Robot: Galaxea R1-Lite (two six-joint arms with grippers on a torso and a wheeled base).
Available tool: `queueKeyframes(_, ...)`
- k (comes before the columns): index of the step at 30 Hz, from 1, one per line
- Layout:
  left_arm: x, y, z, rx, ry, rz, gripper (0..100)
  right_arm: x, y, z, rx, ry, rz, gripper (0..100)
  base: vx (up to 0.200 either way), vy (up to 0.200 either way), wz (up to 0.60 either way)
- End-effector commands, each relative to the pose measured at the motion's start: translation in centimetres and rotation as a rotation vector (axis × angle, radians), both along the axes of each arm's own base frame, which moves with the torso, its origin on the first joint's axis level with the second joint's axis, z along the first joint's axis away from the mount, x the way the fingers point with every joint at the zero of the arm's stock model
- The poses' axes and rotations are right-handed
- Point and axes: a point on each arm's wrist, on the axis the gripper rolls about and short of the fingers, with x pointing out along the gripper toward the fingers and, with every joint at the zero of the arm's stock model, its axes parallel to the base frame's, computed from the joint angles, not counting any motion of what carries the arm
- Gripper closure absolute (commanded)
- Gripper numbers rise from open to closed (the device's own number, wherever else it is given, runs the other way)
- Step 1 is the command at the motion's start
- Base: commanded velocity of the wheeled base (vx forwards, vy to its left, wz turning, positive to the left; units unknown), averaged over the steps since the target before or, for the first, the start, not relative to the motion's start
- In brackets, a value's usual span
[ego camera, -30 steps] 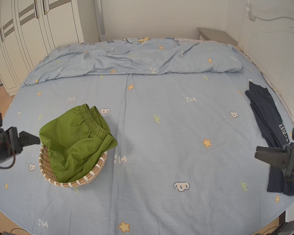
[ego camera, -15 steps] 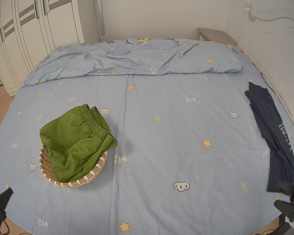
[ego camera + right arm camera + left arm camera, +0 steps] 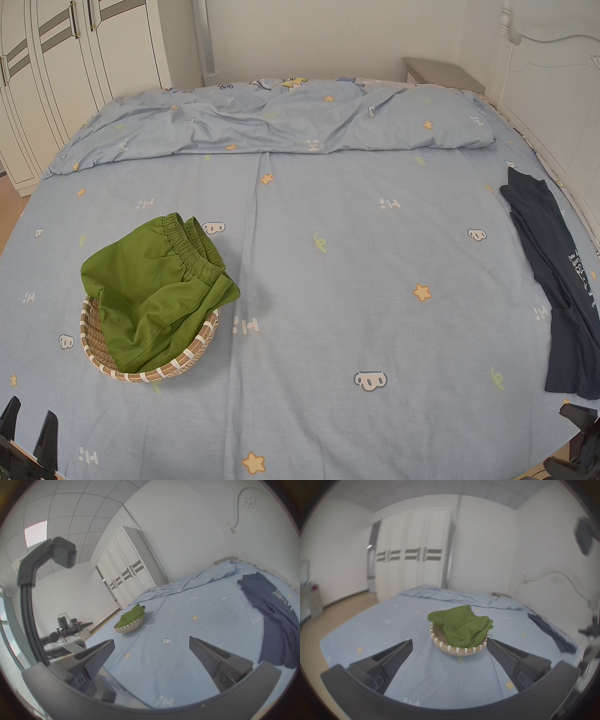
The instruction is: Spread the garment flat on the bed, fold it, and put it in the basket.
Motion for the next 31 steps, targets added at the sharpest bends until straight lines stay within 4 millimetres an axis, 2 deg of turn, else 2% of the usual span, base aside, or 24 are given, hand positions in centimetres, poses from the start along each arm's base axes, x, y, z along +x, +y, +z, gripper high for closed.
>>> queueKeyframes(1, 0.4, -0.2, -2.7, 0.185, -0.035, -0.125, 0, -0.5, 0.0, -3.0, -0.114, -0.129, -0.163, 0, 0.000, 0.000, 0.00)
queueKeyframes(4, 0.4, -0.2, -3.1, 0.207, 0.010, -0.126, 0, -0.2, -0.5, -3.1, -0.257, -0.185, -0.400, 0, 0.000, 0.000, 0.00)
queueKeyframes(5, 0.4, -0.2, -3.1, 0.206, 0.010, -0.126, 0, -0.1, -0.7, -3.2, -0.274, -0.185, -0.474, 0, 0.000, 0.000, 0.00)
queueKeyframes(6, 0.4, -0.2, -3.1, 0.206, 0.010, -0.126, 0, -0.1, -0.7, -3.2, -0.274, -0.185, -0.474, 0, 0.000, 0.000, 0.00)
queueKeyframes(8, 0.5, -0.2, -3.2, 0.195, 0.013, -0.121, 0, 0.2, -1.1, -3.6, -0.280, -0.158, -0.666, 0, 0.000, 0.000, 0.00)
queueKeyframes(9, 0.5, -0.2, -3.2, 0.195, 0.012, -0.123, 0, 0.2, -1.2, -3.8, -0.256, -0.144, -0.689, 0, 0.000, 0.000, 0.00)
queueKeyframes(31, 0.5, -0.2, -3.2, 0.192, 0.012, -0.121, 0, 0.2, -1.2, -3.7, -0.234, -0.151, -0.685, 0, 0.000, 0.000, 0.00)
